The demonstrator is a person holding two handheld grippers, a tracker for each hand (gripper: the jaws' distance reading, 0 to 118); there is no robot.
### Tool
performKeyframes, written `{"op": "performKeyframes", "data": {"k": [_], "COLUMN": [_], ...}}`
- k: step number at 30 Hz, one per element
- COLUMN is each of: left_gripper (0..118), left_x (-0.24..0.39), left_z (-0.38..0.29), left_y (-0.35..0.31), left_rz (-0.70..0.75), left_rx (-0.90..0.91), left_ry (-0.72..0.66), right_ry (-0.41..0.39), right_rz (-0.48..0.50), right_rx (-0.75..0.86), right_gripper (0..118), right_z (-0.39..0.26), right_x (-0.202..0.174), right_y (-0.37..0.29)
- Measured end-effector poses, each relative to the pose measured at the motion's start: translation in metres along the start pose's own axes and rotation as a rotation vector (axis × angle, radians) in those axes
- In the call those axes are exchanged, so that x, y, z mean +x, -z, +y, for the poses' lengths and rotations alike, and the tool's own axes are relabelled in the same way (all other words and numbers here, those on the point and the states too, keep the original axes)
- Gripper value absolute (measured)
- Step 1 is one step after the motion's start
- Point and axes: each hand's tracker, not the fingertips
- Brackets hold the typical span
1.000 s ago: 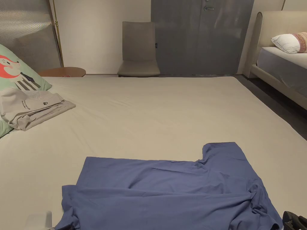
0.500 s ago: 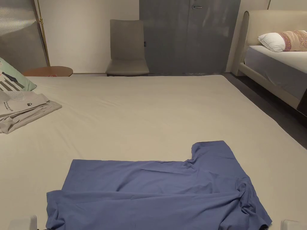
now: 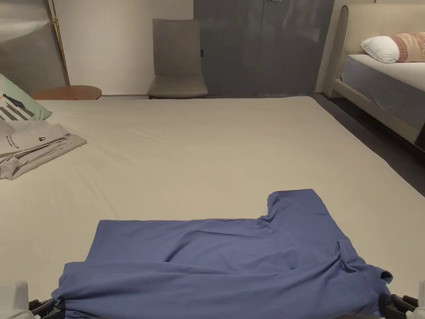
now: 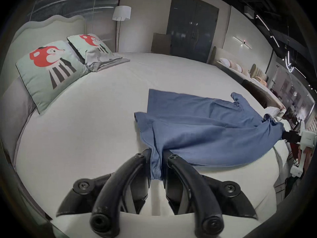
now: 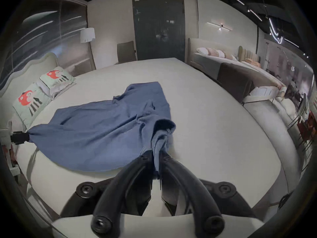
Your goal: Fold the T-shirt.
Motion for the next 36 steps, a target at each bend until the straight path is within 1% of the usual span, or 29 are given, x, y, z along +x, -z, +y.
{"op": "performKeyframes", "data": {"k": [3, 7, 10, 14, 18, 20, 21, 23, 24, 25, 26, 27, 28, 29, 30, 34, 35, 36], "left_gripper": [8, 8, 8, 8, 8, 8, 8, 9, 17, 33, 58, 77, 91, 101, 102, 102, 99, 93], "left_x": [-0.004, -0.017, -0.018, -0.022, -0.022, -0.023, -0.023, -0.023, -0.023, -0.021, -0.021, -0.021, -0.02, -0.015, -0.012, 0.011, 0.017, 0.024], "left_z": [-0.006, -0.033, -0.058, -0.08, -0.089, -0.091, -0.091, -0.09, -0.089, -0.086, -0.082, -0.076, -0.067, -0.057, -0.047, -0.001, 0.007, 0.015], "left_y": [-0.017, -0.029, -0.026, -0.014, -0.008, -0.007, -0.007, -0.009, -0.011, -0.015, -0.018, -0.022, -0.028, -0.035, -0.041, -0.066, -0.07, -0.074], "left_rz": [0.007, 0.006, 0.024, 0.04, 0.057, 0.059, 0.058, 0.057, 0.055, 0.072, 0.116, 0.141, 0.149, 0.154, 0.154, 0.148, 0.141, 0.132], "left_rx": [0.001, -0.039, -0.081, -0.115, -0.13, -0.131, -0.131, -0.124, -0.116, -0.105, -0.076, -0.037, 0.004, 0.049, 0.095, 0.294, 0.33, 0.367], "left_ry": [0.008, -0.041, -0.052, -0.081, -0.108, -0.117, -0.123, -0.132, -0.136, -0.137, -0.127, -0.109, -0.1, -0.097, -0.091, -0.049, -0.039, -0.03], "right_ry": [-0.009, -0.024, -0.005, -0.011, -0.017, 0.008, 0.009, -0.011, -0.016, -0.015, -0.015, -0.026, -0.038, -0.039, -0.036, -0.021, -0.014, -0.004], "right_rz": [-0.019, -0.04, -0.043, -0.072, -0.103, -0.096, -0.096, -0.096, -0.096, -0.1, -0.116, -0.133, -0.127, -0.113, -0.106, -0.116, -0.122, -0.123], "right_rx": [-0.021, -0.094, -0.151, -0.21, -0.235, -0.231, -0.232, -0.227, -0.223, -0.209, -0.177, -0.133, -0.084, -0.032, 0.012, 0.252, 0.293, 0.337], "right_gripper": [6, 6, 6, 6, 6, 6, 6, 6, 8, 16, 42, 69, 89, 95, 93, 94, 92, 86], "right_z": [-0.002, -0.02, -0.04, -0.06, -0.07, -0.069, -0.068, -0.066, -0.065, -0.063, -0.059, -0.054, -0.046, -0.038, -0.03, 0.007, 0.013, 0.019], "right_x": [0.005, 0.008, 0.007, 0.008, 0.009, 0.012, 0.012, 0.01, 0.009, 0.009, 0.008, 0.007, 0.006, 0.004, 0.001, -0.021, -0.026, -0.033], "right_y": [-0.015, -0.02, -0.014, 0.0, 0.008, 0.007, 0.007, 0.004, 0.002, -0.002, -0.007, -0.013, -0.019, -0.026, -0.032, -0.051, -0.053, -0.053]}}
